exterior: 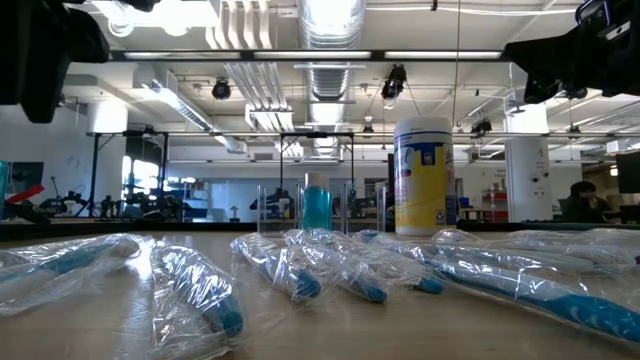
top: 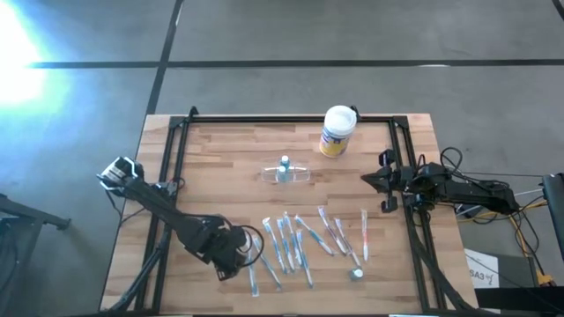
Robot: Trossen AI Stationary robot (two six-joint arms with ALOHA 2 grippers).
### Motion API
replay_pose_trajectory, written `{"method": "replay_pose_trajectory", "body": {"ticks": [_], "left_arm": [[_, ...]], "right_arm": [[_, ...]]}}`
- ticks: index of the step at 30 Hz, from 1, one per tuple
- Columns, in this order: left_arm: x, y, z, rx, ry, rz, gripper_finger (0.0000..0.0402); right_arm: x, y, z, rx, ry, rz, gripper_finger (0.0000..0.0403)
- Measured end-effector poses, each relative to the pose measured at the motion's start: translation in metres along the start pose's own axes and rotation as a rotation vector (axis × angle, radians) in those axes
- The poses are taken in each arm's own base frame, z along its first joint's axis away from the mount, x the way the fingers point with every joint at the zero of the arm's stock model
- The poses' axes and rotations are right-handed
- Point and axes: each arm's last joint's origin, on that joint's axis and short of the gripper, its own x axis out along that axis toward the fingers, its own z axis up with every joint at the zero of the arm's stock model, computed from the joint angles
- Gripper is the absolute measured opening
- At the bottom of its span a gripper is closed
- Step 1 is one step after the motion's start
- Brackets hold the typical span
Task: Pick & Place toothbrushing station
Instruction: Put the blue mouthwash bottle into the transparent organizer
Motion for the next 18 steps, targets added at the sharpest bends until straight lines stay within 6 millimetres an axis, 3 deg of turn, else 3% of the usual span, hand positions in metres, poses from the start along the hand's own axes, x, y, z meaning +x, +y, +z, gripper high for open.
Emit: {"method": "replay_pose_trajectory", "body": {"ticks": [7, 18], "left_arm": [[-0.0115, 0.0078, -0.0028, -0.145, -0.007, 0.004, 0.0191], [-0.0047, 0.0049, -0.0052, -0.182, 0.051, -0.06, 0.0191]], "right_arm": [[0.0, 0.0, -0.0003, 0.0, 0.003, 0.0, 0.0008], [0.0, 0.0, -0.0003, 0.001, 0.003, 0.001, 0.0008]]}}
